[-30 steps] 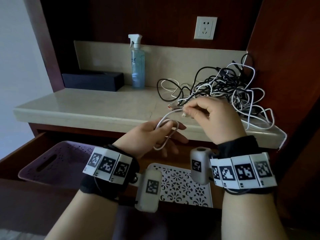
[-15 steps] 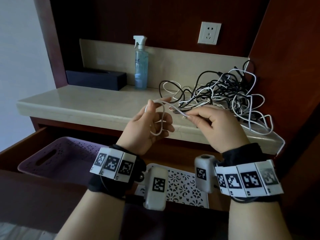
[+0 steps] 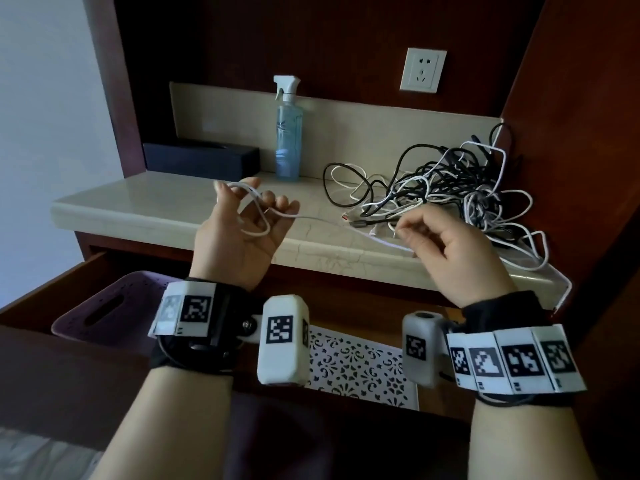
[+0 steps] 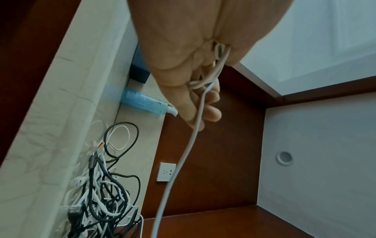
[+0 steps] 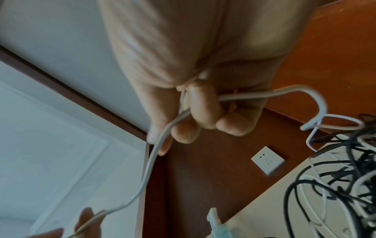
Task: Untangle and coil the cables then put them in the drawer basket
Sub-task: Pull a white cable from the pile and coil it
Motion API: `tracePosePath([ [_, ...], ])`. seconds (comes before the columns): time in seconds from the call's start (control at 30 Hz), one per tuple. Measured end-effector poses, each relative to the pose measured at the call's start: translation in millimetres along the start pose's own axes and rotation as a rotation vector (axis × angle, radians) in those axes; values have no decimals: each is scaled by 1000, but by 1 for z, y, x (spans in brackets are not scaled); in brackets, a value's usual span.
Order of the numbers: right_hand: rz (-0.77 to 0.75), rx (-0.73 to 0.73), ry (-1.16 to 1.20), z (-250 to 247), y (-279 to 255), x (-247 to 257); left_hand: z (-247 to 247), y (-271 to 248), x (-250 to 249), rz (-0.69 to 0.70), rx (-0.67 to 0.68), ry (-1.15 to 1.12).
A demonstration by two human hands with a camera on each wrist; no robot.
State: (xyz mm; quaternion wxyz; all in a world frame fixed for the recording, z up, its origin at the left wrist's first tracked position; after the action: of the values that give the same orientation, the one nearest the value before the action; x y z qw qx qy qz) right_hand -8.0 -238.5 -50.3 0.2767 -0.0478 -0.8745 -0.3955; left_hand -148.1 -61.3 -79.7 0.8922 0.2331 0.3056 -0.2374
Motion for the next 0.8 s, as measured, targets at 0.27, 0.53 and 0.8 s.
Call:
tracePosePath([
  [0.27,30,196,-59,14,7,10,1,-2,10,-64,2,216],
  [0.53,163,327,-92,15,6,10,5,-5,11,-25,-53,559],
  [0.8,104,294,-165,11,8,4,11,-4,16,-25,-43,588],
])
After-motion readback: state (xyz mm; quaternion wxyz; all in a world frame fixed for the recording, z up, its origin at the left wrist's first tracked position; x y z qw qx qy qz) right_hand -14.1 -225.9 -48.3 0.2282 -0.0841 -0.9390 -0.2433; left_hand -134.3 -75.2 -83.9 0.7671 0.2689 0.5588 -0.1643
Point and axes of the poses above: each hand's wrist, its own y-axis towards the middle knuckle, its own z-axis out of the palm, x = y × z, the point moved 4 cm from there along y, towards the middle knuckle, and after that the axes turned 15 degrees about y, right-handed, at the moved point
